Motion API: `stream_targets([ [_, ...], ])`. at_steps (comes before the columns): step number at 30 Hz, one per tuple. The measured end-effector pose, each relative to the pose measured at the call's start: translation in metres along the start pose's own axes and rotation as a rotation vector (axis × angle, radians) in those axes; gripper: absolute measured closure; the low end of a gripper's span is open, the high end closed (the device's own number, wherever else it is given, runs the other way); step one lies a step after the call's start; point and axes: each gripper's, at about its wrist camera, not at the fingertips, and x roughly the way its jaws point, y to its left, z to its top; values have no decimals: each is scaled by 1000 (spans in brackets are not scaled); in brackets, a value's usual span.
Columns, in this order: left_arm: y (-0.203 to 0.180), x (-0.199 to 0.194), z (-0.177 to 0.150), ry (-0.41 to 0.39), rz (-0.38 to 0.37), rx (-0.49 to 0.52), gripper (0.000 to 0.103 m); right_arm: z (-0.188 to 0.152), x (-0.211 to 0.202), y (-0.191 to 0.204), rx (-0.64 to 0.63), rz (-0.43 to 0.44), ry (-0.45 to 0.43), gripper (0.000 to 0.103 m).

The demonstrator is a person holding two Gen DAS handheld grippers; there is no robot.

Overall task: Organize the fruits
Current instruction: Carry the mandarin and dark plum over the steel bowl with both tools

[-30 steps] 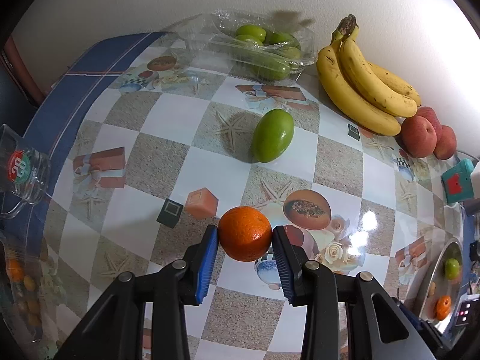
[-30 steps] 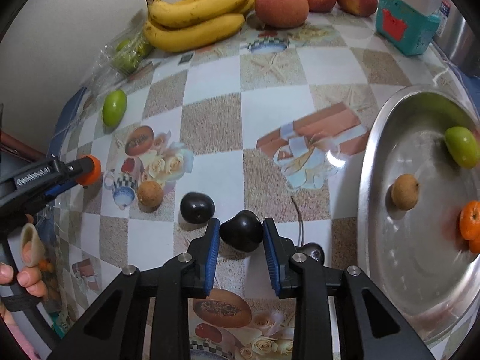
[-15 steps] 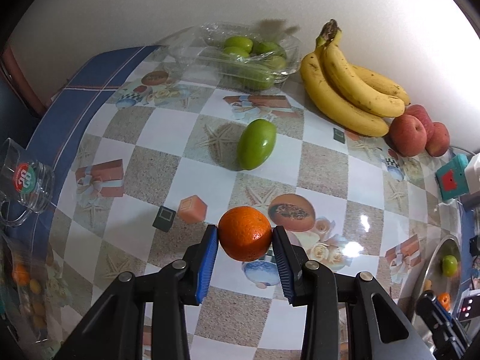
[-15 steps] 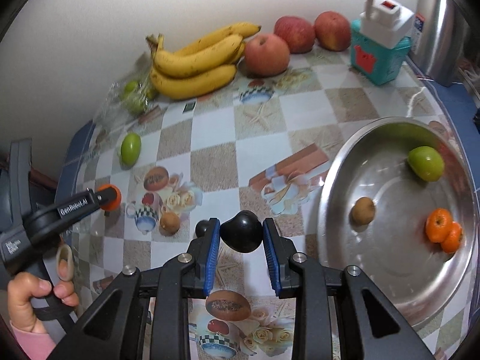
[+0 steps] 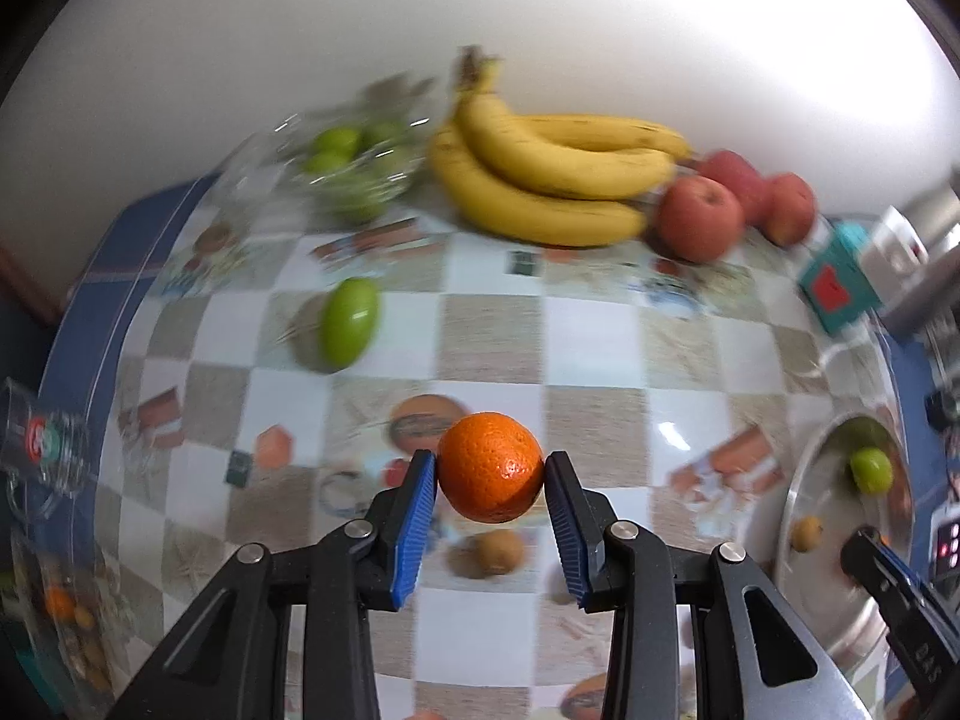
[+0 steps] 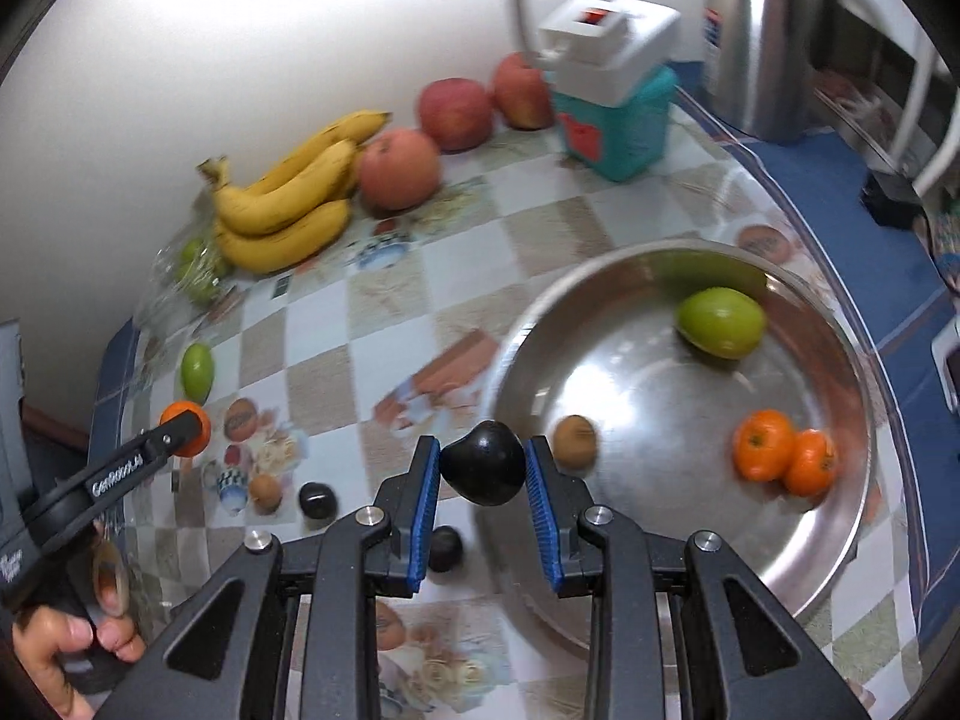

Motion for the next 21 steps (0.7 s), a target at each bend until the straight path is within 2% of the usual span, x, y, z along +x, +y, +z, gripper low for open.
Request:
stream_targets([
  [7, -71, -15, -6, -4, -119, 157, 63, 3, -6, -36, 86, -32, -18, 73],
  [15, -138, -30, -22, -7, -176, 324, 63, 5, -21, -77, 187, -66, -58, 73],
  [21, -177, -26, -42, 26, -203, 429, 63, 7, -26, -84, 203, -68, -75, 73],
])
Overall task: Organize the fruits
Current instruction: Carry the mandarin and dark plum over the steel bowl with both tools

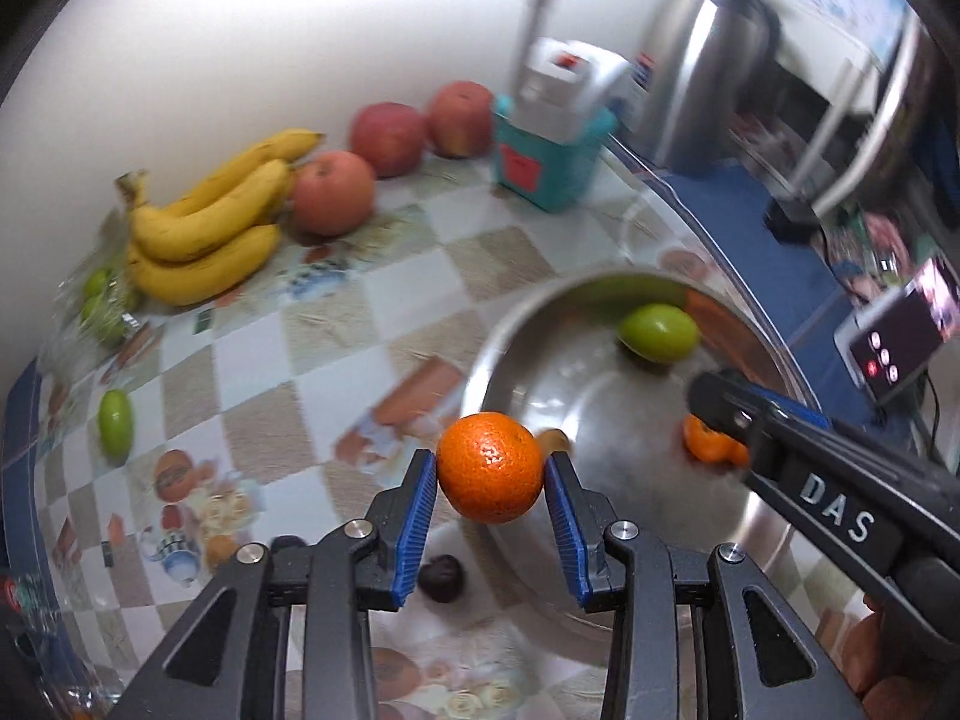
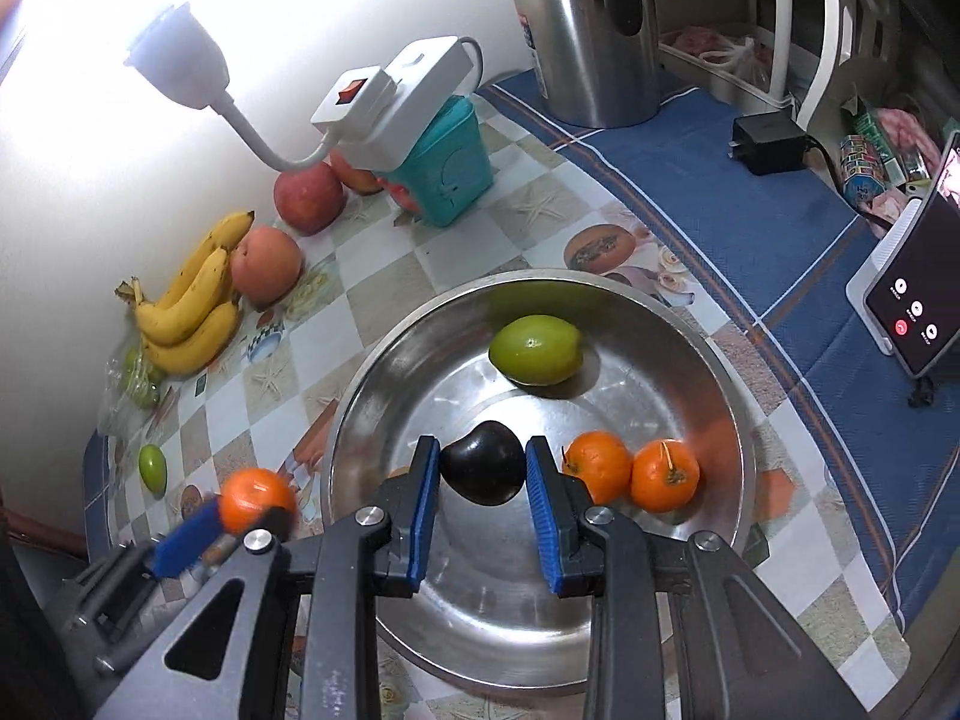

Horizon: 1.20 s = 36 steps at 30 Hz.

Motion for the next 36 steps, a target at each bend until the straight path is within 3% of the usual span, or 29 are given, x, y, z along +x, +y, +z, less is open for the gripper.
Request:
stream_targets([
  [7, -22, 22, -8, 59, 5, 60, 63, -3, 13, 0, 3, 0, 35, 72],
  [19, -20, 44, -13, 130, -44, 23, 63, -7, 32, -6, 22, -24, 92, 72],
  [32, -18, 51, -14, 154, -62, 2, 61, -10, 39, -6, 24, -44, 124, 72],
  [36, -18, 47, -13, 141, -77, 2, 54, -9, 39, -5, 20, -38, 119, 60],
])
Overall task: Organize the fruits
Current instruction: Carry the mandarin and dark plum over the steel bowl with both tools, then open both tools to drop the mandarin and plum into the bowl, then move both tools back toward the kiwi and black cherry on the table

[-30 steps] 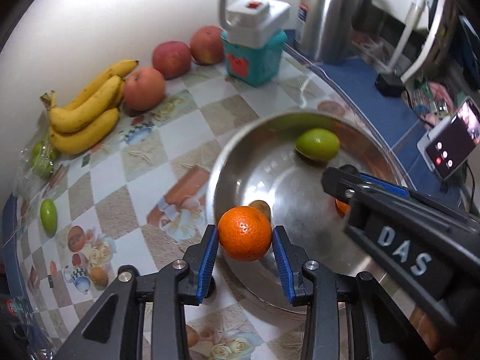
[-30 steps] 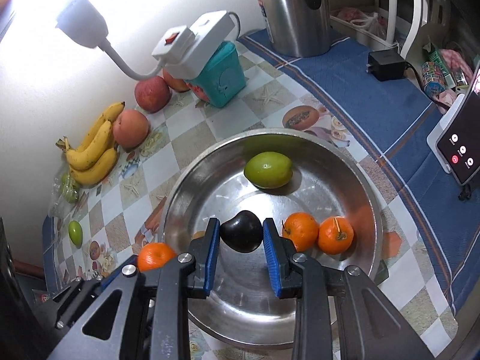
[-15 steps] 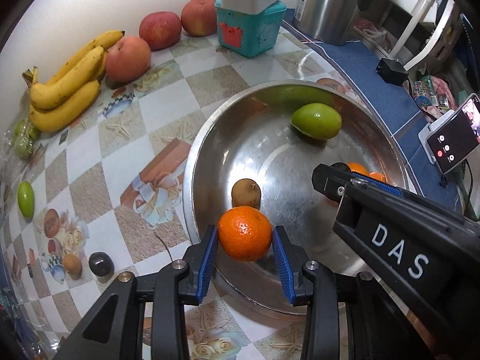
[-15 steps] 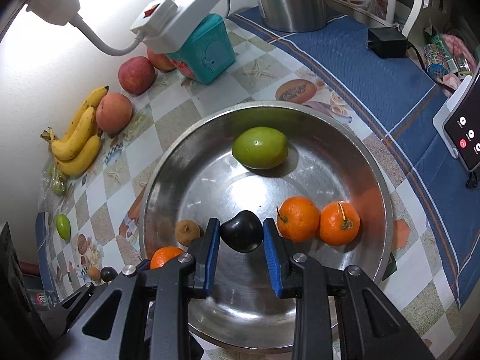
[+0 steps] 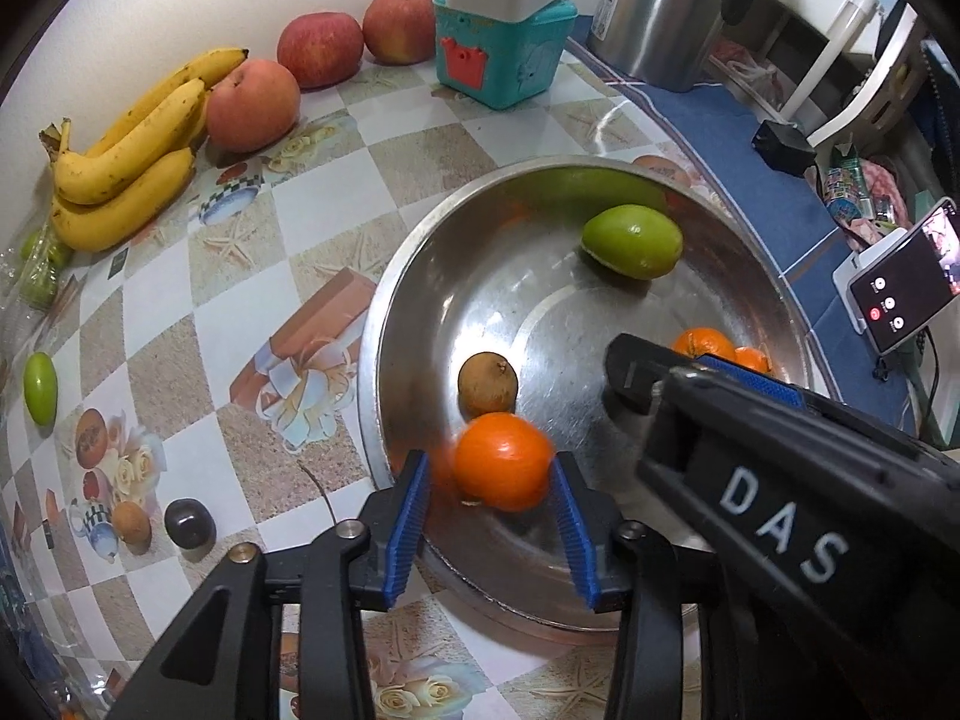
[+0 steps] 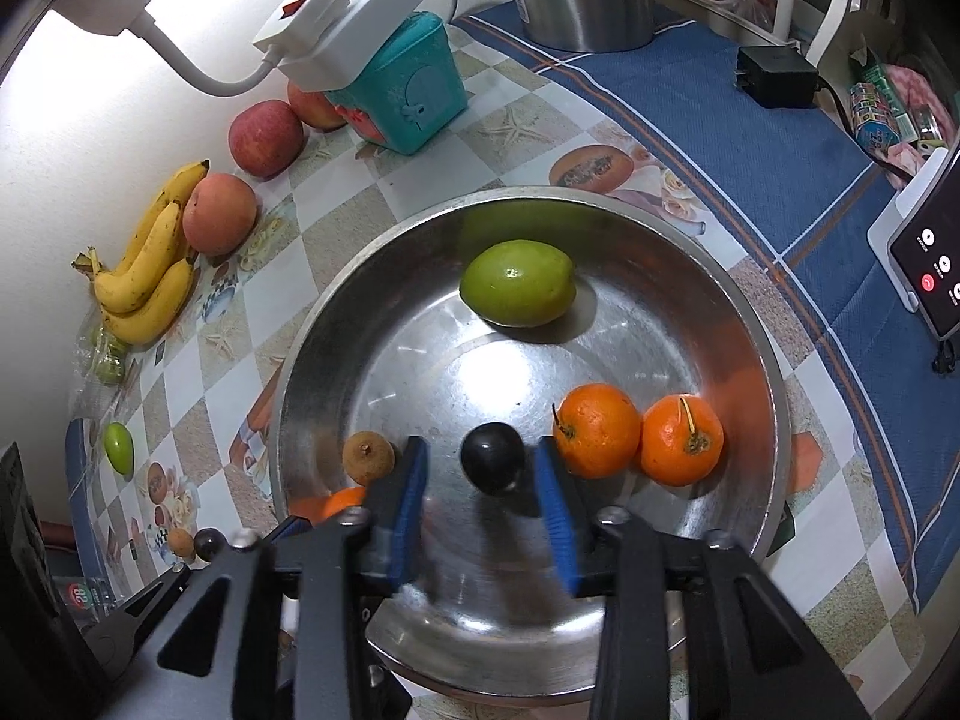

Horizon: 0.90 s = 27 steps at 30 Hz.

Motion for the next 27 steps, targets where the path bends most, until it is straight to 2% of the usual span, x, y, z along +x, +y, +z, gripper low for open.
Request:
stream_targets([
  [7, 1, -16, 2, -34, -4, 2, 52, 2, -10, 2, -8, 7, -28, 59],
  [10, 4, -22, 4, -51, 7, -11, 46, 3, -19, 2, -8, 13, -55, 59],
  [13, 12, -24, 5, -58, 25, -33, 46, 4, -25, 0, -3, 14, -72, 59],
  [19, 40, -26, 6, -66, 45, -132, 46, 6, -27, -2, 7, 12, -81, 59],
  [23, 67, -28, 4, -71, 46, -242, 44, 5, -27, 2, -7, 15, -78, 60],
  [27, 93, -36, 1, -97, 77, -343, 42, 2, -22, 11, -32, 17, -61, 60],
])
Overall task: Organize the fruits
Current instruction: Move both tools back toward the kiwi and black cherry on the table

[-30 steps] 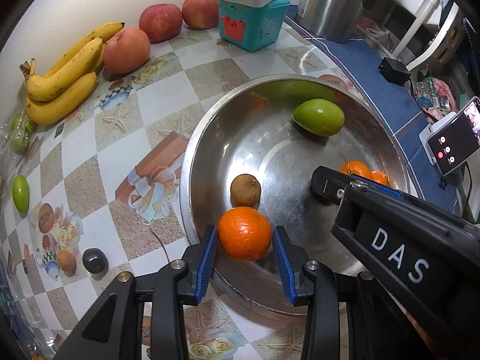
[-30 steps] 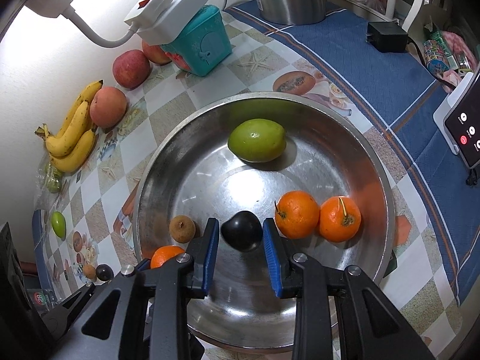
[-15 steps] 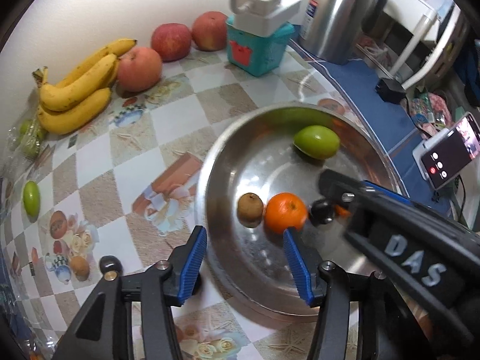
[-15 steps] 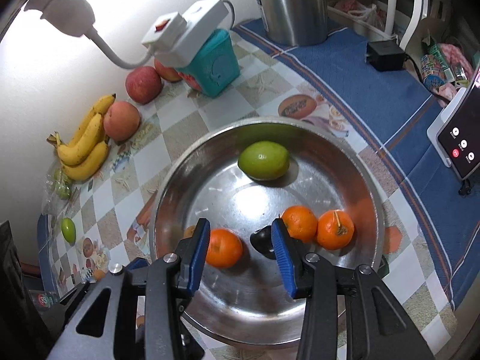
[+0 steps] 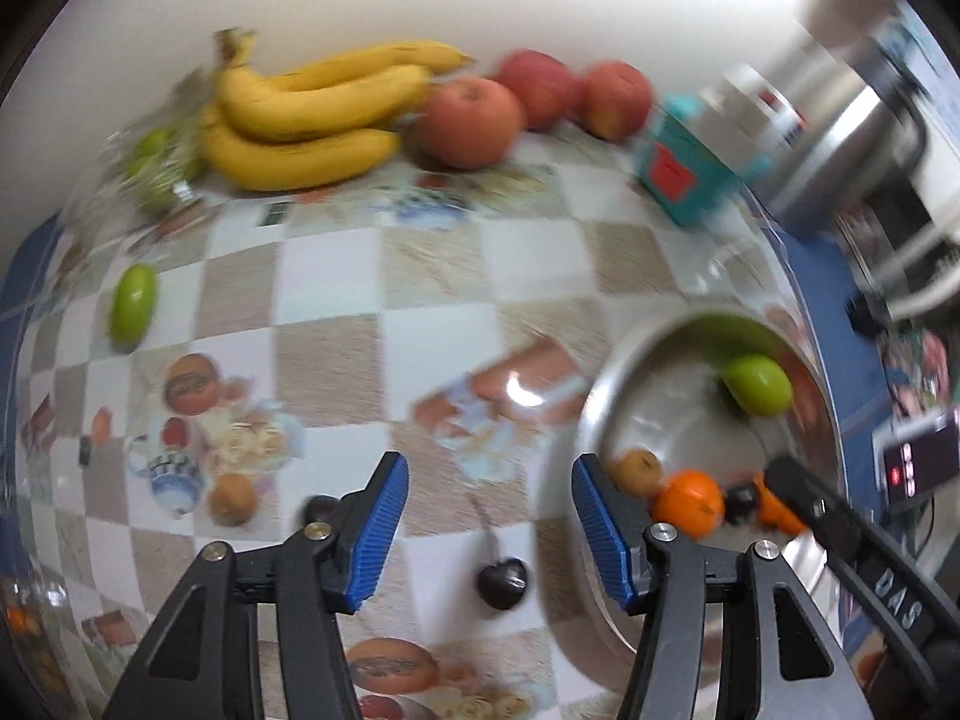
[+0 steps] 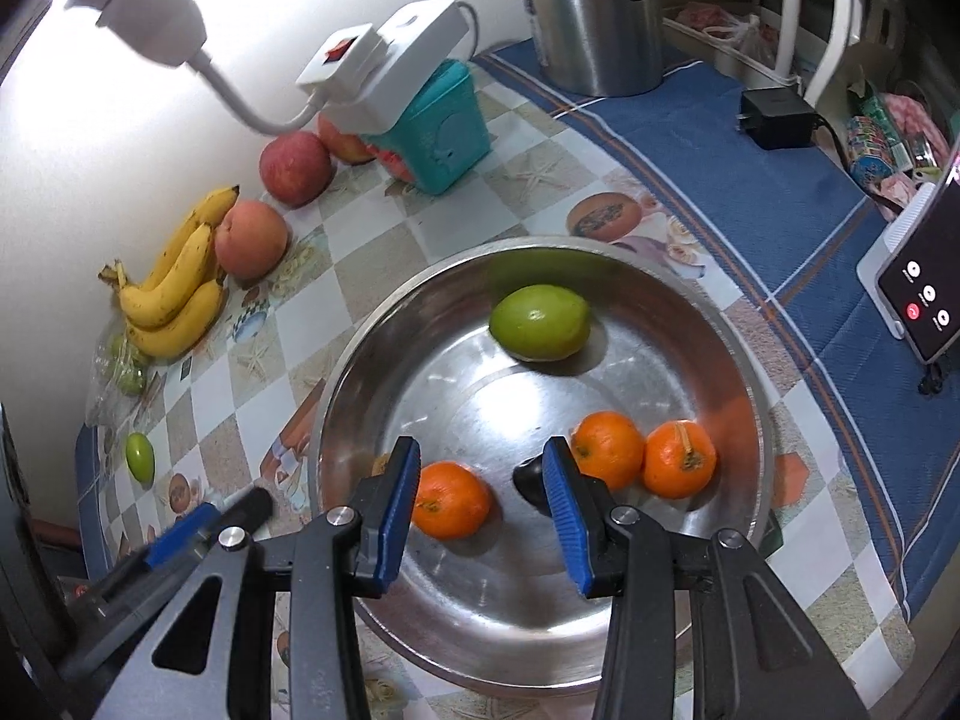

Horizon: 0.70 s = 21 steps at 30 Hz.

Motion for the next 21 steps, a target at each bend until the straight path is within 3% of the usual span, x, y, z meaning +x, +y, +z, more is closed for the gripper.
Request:
stream_targets([
  [6, 39, -6, 5, -21, 21, -126, 42, -3, 6, 19, -55, 29, 17, 60],
  [12, 54, -7, 8, -31, 35, -165, 42, -6, 12, 24, -71, 26, 34, 60],
  [16, 53, -6, 7, -25, 63, -170, 21, -7, 12, 24, -71, 19, 34, 59],
  [19, 52, -3, 7, -17, 89, -165, 16, -7, 14, 24, -81, 5, 28, 41],
  [21, 52, -1, 6, -13, 104, -165, 10, -7, 13, 24, -81, 7, 21, 37],
])
